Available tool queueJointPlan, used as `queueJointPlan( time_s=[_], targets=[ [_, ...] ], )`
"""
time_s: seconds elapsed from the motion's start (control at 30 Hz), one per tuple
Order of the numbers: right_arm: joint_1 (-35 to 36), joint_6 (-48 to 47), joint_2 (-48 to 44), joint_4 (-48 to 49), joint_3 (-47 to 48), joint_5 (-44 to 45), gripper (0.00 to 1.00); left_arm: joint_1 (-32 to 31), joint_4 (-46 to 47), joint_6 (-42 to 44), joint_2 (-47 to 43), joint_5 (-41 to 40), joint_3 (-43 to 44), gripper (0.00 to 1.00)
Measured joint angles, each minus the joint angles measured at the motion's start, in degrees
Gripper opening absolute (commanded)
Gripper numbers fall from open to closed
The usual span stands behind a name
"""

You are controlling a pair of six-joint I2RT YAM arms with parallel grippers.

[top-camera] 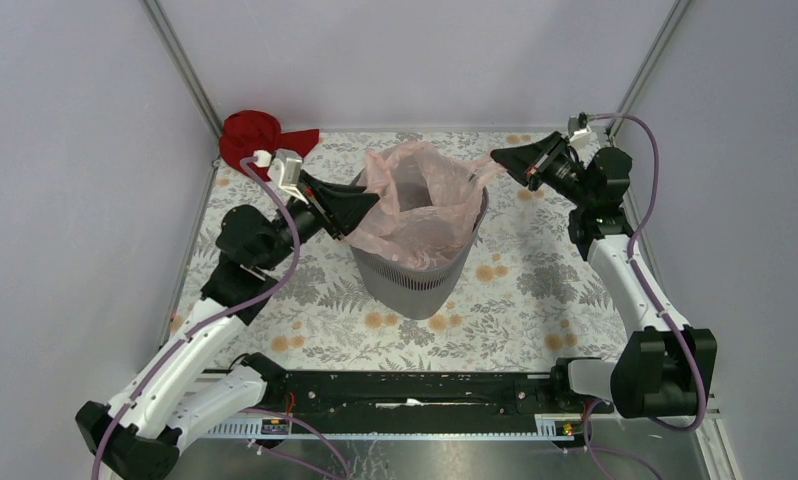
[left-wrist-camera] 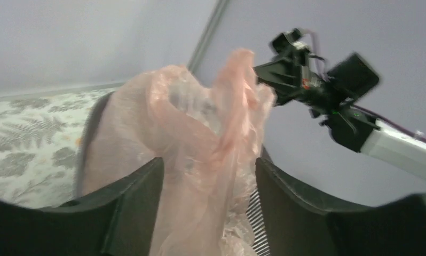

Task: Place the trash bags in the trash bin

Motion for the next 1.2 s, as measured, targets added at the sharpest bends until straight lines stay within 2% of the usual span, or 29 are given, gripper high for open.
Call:
queueJointPlan(
  time_s=[0.07,0.13,0.23,0.37,0.5,0.6,0.7,0.87,1.2],
  targets=[
    [0.0,-0.2,-2.1,2.3,0.0,-1.1,0.00,0.0,-8.4,-0.3,-0.4,-4.3,4.7,0.90],
    [0.0,-1.0,-4.1,3.3,0.0,-1.7,0.00,0.1,-17.7,-1.8,-0.5,-8.4,10.4,0.93],
    [0.0,-3.3,-7.4,3.7,0.0,-2.2,0.00,0.2,-27.6,-4.8,-1.5,-11.7,16.1,0.93],
    [0.5,-5.9,-9.7,3.7,0.0,-2.3,0.00,0.2,-34.1,-10.7,-3.0,-8.5,20.2,0.81],
    [1.3,-7.5,-10.0,3.6,-0.3,-2.3,0.00,-1.5,-33.7,-15.5,-1.0,-3.6,24.1,0.79],
    [1.4,-8.3,-10.1,3.0,-0.8,-2.3,0.00,-5.6,-33.5,-17.4,1.6,-4.0,25.0,0.79],
    [1.5,-9.2,-10.4,2.2,-1.1,-2.3,0.00,-9.4,-33.0,-18.4,5.2,-4.7,25.5,0.73],
    [1.6,-12.2,-12.2,-1.3,-1.2,-1.3,0.00,-15.0,-31.0,-18.2,10.3,-9.9,25.0,0.67],
    [1.6,-17.1,-15.1,-6.4,-1.2,0.7,0.00,-15.2,-25.7,-16.2,10.9,-22.7,24.2,0.66]
  ],
)
